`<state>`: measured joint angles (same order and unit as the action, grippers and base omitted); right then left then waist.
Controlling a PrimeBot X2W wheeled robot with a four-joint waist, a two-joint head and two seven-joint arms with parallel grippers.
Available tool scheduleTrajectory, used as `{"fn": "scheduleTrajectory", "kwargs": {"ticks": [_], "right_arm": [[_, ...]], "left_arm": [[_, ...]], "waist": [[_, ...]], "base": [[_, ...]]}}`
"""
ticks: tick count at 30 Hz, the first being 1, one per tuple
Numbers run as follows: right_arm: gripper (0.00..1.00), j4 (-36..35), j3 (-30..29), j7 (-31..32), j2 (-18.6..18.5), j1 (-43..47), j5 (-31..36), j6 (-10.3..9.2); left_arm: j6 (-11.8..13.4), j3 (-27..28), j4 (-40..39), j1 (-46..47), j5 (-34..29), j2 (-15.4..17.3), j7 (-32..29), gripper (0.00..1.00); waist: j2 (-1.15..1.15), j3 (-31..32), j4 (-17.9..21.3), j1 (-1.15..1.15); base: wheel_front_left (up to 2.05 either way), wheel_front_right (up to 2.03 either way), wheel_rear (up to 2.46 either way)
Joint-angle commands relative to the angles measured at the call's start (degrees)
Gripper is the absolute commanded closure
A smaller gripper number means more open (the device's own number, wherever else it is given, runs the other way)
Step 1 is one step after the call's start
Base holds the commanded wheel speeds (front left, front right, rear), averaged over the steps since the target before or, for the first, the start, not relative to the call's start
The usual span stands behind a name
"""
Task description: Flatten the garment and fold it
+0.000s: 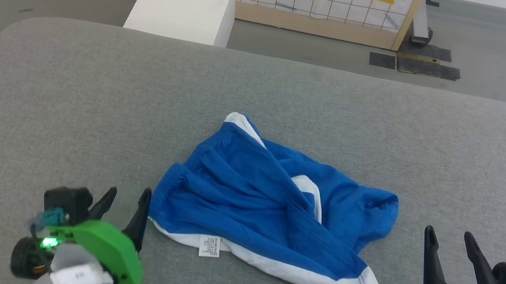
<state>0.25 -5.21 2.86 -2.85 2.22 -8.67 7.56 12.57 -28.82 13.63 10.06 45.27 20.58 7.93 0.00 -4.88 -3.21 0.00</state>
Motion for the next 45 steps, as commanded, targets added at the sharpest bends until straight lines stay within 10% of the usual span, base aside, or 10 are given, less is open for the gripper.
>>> {"fn": "scheduleTrajectory", "kwargs": {"ticks": [1,9,29,31,45], "right_arm": [[0.00,-0.36,0.05,0.11,-0.03,0.04,-0.44,-0.08],[0.00,-0.91,0.39,0.38,-0.03,0.00,-0.44,-0.08],[0.00,-1.35,2.20,0.51,-0.03,-1.18,-0.93,-0.08],[0.00,-1.38,2.62,0.67,-0.03,-1.24,-1.03,-0.08],[0.00,-0.76,11.54,13.05,-0.03,3.27,0.96,-0.08]], "left_arm": [[-0.24,-0.72,-0.82,-1.44,-1.54,1.43,0.25,0.00],[-0.68,-5.04,0.94,-1.05,-6.40,4.79,-2.12,0.00],[-4.12,-6.00,15.79,6.90,-2.53,-0.82,-7.04,0.00],[-4.00,-6.16,16.81,7.34,-2.29,-1.17,-7.87,1.00],[-4.34,-5.99,15.40,5.93,-0.51,-2.66,-6.79,1.00]], "waist": [[0.00,0.16,0.30,0.00],[0.00,-0.52,1.50,0.00],[0.00,-3.84,4.80,0.00],[0.00,-3.95,4.80,0.00],[0.00,-4.17,3.28,0.00]], "base": [[0.00,0.00,0.00],[0.00,0.00,0.00],[0.00,0.00,0.00],[0.00,0.00,0.00],[0.00,0.00,0.00]]}}
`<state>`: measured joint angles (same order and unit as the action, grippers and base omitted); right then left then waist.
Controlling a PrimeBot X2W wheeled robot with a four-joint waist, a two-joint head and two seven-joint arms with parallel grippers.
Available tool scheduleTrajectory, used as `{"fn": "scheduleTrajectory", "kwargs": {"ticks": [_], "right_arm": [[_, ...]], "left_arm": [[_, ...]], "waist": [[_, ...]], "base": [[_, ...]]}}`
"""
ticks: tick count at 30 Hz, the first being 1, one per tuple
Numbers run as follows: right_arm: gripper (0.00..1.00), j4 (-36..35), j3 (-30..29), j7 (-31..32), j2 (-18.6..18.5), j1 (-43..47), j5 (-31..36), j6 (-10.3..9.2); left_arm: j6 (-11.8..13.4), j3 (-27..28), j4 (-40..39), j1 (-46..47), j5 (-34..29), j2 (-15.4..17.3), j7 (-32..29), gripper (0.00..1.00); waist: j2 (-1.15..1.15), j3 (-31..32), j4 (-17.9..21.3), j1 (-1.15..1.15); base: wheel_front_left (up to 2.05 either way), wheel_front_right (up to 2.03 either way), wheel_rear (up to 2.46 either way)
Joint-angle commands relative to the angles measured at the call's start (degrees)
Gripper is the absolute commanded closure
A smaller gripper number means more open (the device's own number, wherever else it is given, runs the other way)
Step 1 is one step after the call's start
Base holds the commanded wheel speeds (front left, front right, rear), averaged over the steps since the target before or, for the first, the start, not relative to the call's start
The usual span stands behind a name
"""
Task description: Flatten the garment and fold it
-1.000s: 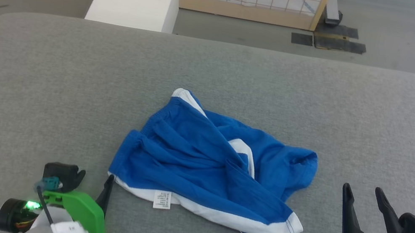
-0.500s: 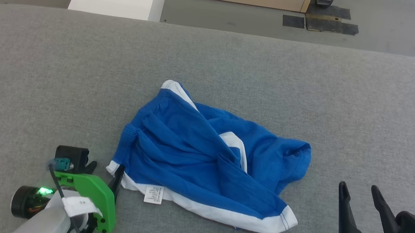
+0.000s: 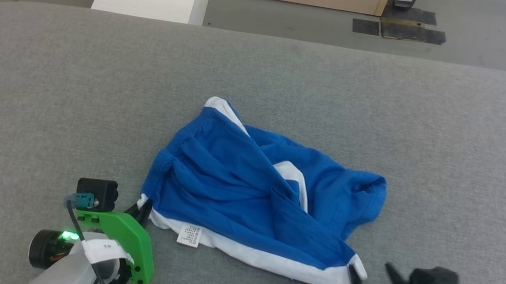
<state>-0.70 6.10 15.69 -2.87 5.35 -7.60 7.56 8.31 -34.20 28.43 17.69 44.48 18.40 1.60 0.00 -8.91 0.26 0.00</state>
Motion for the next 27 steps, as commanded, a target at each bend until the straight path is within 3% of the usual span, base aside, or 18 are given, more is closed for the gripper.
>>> {"fn": "scheduleTrajectory", "kwargs": {"ticks": [1,7,13,15,17,27], "right_arm": [[0.00,0.77,0.78,1.09,0.00,0.04,-0.49,-0.08],[0.00,3.85,2.75,6.04,0.00,-1.89,-0.56,-0.08],[0.00,4.53,1.54,7.17,0.00,-3.59,0.41,-0.08],[0.62,4.49,1.21,7.51,0.00,-3.83,0.52,-0.08],[1.00,4.01,0.97,7.57,0.00,-3.83,0.83,-0.08],[1.00,-1.23,1.94,8.81,0.00,-2.13,-0.06,-0.08]], "left_arm": [[-0.04,-0.65,0.43,-1.68,0.28,-0.54,-0.39,1.00],[-0.01,-0.77,-0.47,-1.14,0.34,-0.91,-0.02,1.00],[-0.06,-0.92,-0.94,-0.66,0.27,-1.05,0.43,1.00],[-0.09,-0.97,-0.99,-0.58,0.29,-1.10,0.56,1.00],[-0.12,-0.98,-1.00,-0.58,0.34,-1.12,0.73,1.00],[0.34,0.09,-4.36,-1.14,0.27,0.25,3.25,1.00]], "waist": [[0.00,-0.29,-0.38,0.00],[0.00,-1.34,-1.61,0.00],[0.00,-2.08,-2.42,0.00],[0.00,-2.18,-2.58,0.00],[0.00,-2.12,-2.62,0.00],[0.00,0.31,-1.11,0.00]], "base": [[0.00,0.00,0.00],[0.00,0.00,0.00],[0.00,0.00,0.00],[0.00,0.00,0.00],[0.00,0.00,0.00],[0.00,0.00,0.00]]}}
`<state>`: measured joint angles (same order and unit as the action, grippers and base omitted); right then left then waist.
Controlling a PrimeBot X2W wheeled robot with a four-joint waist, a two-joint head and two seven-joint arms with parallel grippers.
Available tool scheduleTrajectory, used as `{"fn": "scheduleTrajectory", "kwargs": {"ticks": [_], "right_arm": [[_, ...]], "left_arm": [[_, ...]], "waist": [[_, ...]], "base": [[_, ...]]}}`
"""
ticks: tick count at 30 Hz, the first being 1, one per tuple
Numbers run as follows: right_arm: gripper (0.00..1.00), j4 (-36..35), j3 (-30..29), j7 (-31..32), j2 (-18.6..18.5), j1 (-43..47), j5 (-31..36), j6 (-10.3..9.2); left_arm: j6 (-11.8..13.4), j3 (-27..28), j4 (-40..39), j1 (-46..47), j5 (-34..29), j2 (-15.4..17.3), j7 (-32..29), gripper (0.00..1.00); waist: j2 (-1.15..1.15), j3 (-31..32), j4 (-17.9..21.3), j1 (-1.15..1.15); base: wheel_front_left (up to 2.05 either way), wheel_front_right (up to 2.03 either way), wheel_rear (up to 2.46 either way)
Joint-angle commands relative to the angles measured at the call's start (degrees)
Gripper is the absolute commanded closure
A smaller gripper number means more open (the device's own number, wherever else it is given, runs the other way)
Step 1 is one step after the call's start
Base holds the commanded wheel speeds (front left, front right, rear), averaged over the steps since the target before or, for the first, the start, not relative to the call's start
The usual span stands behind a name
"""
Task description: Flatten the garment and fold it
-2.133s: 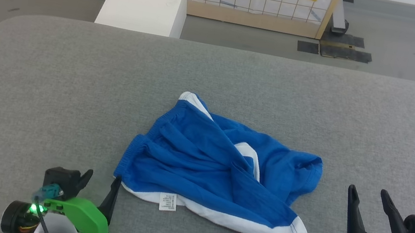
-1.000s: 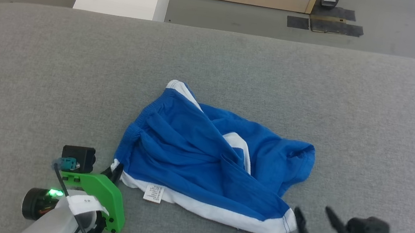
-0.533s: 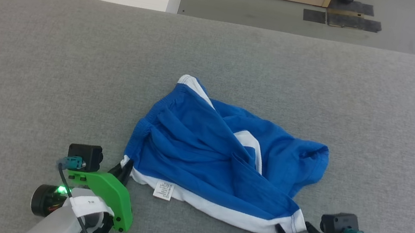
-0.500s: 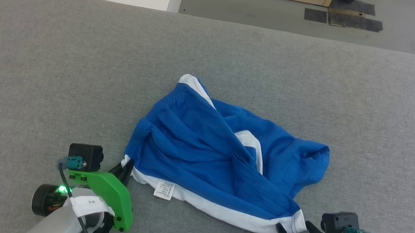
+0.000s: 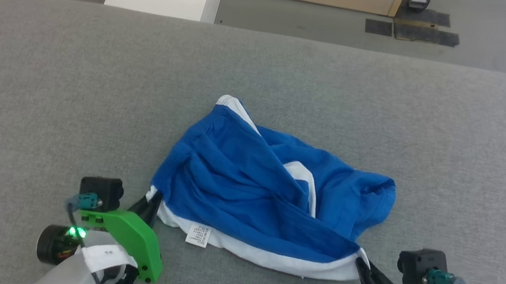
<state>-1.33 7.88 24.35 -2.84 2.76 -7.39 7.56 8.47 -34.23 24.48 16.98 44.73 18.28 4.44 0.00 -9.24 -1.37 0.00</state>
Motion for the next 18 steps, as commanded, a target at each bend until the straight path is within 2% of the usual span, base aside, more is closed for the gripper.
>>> {"fn": "scheduleTrajectory", "kwargs": {"ticks": [1,5,9,13,18], "right_arm": [[1.00,-1.57,0.32,0.49,-0.04,0.56,-0.41,-0.08],[1.00,-6.70,1.12,2.75,-0.04,0.24,-1.37,-0.08],[1.00,-11.78,2.53,6.48,-0.24,-3.77,-0.33,-0.08],[1.00,-14.04,3.62,9.88,-3.94,-13.88,-0.29,-0.08],[1.00,-9.23,5.84,13.38,-8.65,-30.22,-3.34,-0.08]], "left_arm": [[0.15,0.54,-1.64,-0.49,0.22,0.56,0.89,1.00],[-1.33,3.59,-9.57,-0.74,3.33,1.23,2.35,1.00],[-3.15,6.95,-18.69,0.83,7.49,2.32,1.19,1.00],[-4.48,10.30,-25.69,6.71,13.62,2.52,-3.88,1.00],[-2.89,14.60,-25.84,18.35,20.90,0.87,-10.55,1.00]], "waist": [[0.00,0.97,0.66,0.00],[0.00,1.84,1.27,0.00],[0.00,1.64,2.00,0.00],[0.00,-0.45,2.68,0.00],[0.00,-4.42,3.59,0.00]], "base": [[0.00,0.00,0.00],[0.00,0.00,0.00],[0.00,0.00,0.00],[0.00,0.00,0.00],[0.00,0.00,0.00]]}}
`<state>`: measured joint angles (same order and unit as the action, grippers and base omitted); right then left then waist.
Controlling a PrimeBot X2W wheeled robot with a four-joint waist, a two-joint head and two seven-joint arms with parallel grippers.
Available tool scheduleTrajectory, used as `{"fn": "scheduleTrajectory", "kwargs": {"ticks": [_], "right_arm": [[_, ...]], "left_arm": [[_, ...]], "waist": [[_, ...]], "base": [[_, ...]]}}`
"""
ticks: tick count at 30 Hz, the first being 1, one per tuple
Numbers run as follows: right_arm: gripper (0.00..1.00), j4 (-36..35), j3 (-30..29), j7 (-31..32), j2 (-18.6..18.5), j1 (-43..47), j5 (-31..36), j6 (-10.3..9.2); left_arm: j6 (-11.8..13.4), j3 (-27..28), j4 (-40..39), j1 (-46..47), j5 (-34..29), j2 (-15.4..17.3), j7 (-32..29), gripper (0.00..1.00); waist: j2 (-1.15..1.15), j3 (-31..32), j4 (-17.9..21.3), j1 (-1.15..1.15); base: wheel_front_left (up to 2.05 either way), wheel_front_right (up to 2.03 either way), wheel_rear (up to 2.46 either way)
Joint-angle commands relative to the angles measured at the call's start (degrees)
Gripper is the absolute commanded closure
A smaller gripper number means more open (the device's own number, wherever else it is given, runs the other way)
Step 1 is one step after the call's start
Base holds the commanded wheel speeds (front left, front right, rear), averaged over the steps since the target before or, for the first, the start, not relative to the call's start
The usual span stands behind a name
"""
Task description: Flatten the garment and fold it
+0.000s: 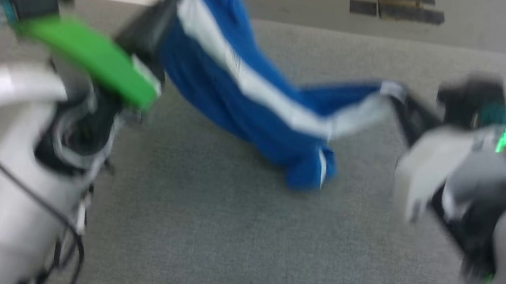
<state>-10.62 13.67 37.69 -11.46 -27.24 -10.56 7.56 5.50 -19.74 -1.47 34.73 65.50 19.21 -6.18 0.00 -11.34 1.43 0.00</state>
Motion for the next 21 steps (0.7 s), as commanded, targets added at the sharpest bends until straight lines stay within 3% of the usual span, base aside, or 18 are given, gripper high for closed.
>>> {"fn": "scheduleTrajectory", "kwargs": {"ticks": [1,6,9,10,16,21], "right_arm": [[1.00,1.98,0.46,0.56,-0.86,-4.29,-0.68,-0.08],[1.00,12.44,1.77,-0.01,-2.67,-22.89,-0.96,-0.08],[1.00,18.39,1.72,-3.02,-1.93,-32.81,0.54,-0.08],[1.00,23.24,0.89,-7.03,-0.68,-40.21,2.44,-0.08],[1.00,30.36,-0.37,-17.62,1.61,-48.26,4.70,-0.08],[1.00,34.46,0.34,-20.40,1.37,-44.30,2.24,-0.08]], "left_arm": [[0.85,0.84,1.25,3.69,0.91,-0.18,-1.23,1.00],[3.78,4.14,9.18,17.86,2.08,-1.43,-2.97,1.00],[4.45,6.76,13.99,25.43,2.91,-2.65,-1.61,1.00],[4.29,8.90,18.03,31.60,2.61,-3.36,1.31,1.00],[0.70,13.47,24.15,37.89,4.14,-4.99,7.82,1.00],[-3.34,12.20,27.10,33.02,3.91,-4.61,7.85,1.00]], "waist": [[0.00,-3.46,1.00,0.00],[0.00,-8.50,2.00,0.00],[0.00,-11.05,2.55,0.00],[0.00,-12.96,2.65,0.00],[0.00,-14.55,2.02,0.00],[0.00,-13.10,0.47,0.00]], "base": [[0.00,0.00,0.00],[0.00,0.00,0.00],[0.00,0.00,0.00],[0.00,0.00,0.00],[0.00,0.00,0.00],[0.00,0.00,0.00]]}}
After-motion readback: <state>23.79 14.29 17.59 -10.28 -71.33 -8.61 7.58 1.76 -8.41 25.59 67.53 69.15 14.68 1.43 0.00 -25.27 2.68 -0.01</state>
